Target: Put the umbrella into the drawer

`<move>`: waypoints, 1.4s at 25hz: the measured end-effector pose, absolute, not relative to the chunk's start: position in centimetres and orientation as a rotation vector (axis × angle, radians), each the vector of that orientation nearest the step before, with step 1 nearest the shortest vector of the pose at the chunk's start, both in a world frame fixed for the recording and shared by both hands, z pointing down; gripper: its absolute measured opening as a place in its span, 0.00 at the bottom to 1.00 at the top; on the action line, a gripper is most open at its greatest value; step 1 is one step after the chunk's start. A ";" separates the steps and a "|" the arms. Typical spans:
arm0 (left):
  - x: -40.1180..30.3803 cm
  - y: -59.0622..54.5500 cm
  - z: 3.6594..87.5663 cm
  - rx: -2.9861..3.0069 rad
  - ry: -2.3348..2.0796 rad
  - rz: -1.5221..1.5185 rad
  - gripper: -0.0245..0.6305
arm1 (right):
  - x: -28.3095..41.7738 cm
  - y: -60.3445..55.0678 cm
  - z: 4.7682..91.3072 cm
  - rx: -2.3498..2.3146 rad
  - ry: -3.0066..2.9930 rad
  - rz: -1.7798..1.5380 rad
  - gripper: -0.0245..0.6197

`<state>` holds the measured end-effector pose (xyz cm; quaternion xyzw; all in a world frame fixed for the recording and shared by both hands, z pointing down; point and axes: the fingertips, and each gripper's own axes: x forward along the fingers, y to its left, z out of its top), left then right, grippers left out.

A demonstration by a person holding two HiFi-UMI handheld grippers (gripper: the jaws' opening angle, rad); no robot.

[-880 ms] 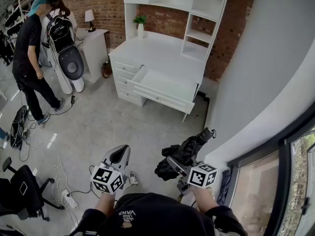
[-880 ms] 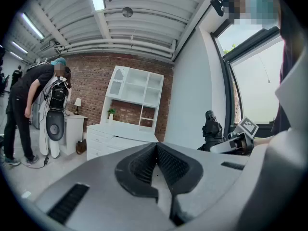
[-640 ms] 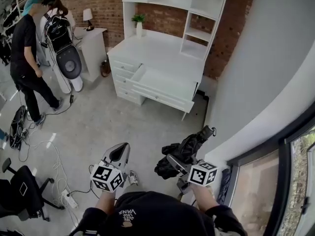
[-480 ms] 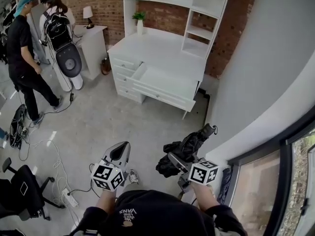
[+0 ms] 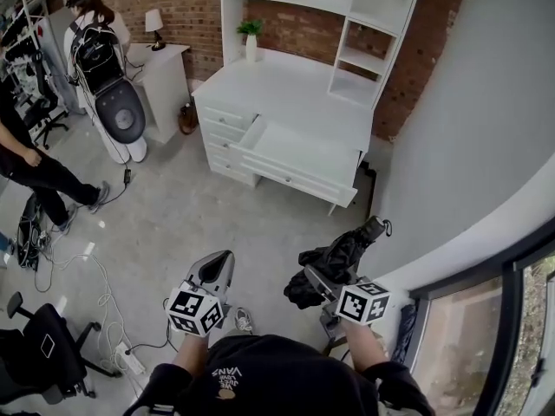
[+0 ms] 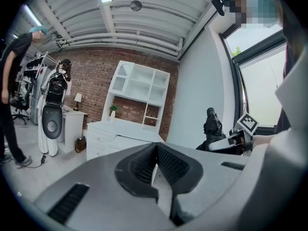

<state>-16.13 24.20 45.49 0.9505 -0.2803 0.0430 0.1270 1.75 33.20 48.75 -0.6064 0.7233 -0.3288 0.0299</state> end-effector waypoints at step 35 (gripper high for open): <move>-16.2 -0.5 48.5 2.648 -1.007 0.176 0.05 | 6.3 5.9 51.8 -1.899 2.319 -1.089 0.42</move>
